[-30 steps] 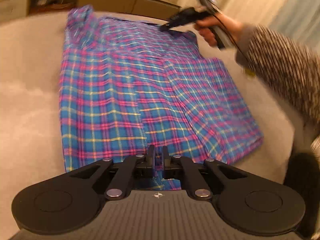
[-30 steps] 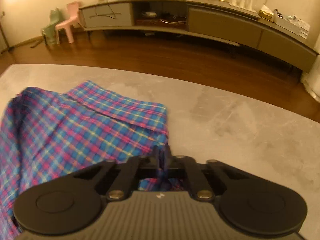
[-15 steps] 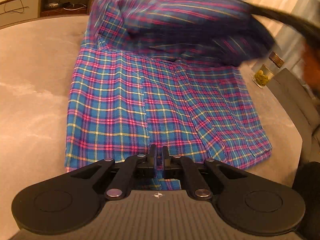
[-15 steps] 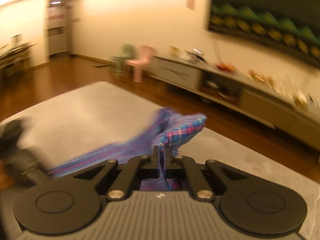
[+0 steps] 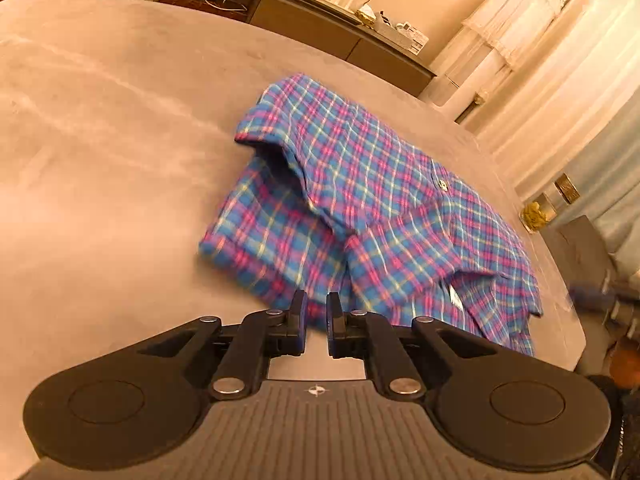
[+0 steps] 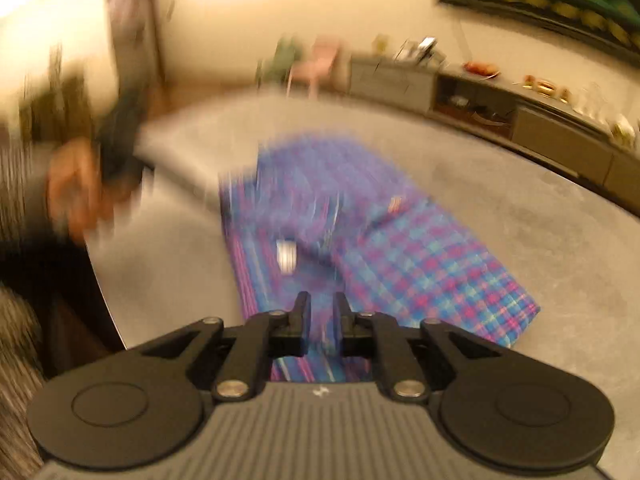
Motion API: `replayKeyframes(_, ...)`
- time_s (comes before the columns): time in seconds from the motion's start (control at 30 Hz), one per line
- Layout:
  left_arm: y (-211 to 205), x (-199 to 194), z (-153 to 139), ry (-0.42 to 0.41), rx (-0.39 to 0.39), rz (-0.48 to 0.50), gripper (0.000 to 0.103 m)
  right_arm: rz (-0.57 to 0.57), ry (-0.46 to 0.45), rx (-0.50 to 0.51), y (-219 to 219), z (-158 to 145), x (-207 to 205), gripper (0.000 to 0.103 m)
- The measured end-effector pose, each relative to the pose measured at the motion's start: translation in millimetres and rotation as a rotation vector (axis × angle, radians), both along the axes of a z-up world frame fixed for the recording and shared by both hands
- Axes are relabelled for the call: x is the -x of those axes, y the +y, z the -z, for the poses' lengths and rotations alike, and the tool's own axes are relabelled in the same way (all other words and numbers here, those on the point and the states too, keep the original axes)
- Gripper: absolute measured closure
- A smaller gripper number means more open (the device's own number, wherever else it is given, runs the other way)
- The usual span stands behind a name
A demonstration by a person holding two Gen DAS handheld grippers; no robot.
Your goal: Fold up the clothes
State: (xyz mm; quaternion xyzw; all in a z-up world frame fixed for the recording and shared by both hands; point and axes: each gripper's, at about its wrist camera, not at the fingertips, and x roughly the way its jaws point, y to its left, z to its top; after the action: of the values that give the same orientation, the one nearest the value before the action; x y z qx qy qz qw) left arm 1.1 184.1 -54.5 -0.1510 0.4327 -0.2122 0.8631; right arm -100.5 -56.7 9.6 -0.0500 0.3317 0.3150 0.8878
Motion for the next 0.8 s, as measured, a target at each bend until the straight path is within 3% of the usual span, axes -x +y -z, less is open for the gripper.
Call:
replayKeyframes(0.07,-5,0,-1,-0.01,-0.017,0.021,0.094,0.077,-0.012,-0.059,-12,-7,-11,0.086)
replayKeyframes(0.27,-14,-23,-6,-0.056,-0.084,0.049,0.094,0.007,0.039,0.016,44,9,-11,0.084)
replayKeyframes(0.5,-17,-16,-39,-0.121,-0.059,0.067,0.093,-0.059,0.095,0.102,104,28,-12,0.086)
replayKeyframes(0.67,-19,-10,-63,-0.168,-0.041,0.079,0.088,0.337,0.01,0.13,24,17,-39,0.083)
replayKeyframes(0.77,-71,5,-50,-0.16,-0.034,0.218,0.088,0.451,-0.008,0.384,15,45,-50,0.083)
replayKeyframes(0.8,-84,6,-44,-0.157,-0.048,0.248,0.088,0.449,0.009,0.417,20,52,-50,0.083)
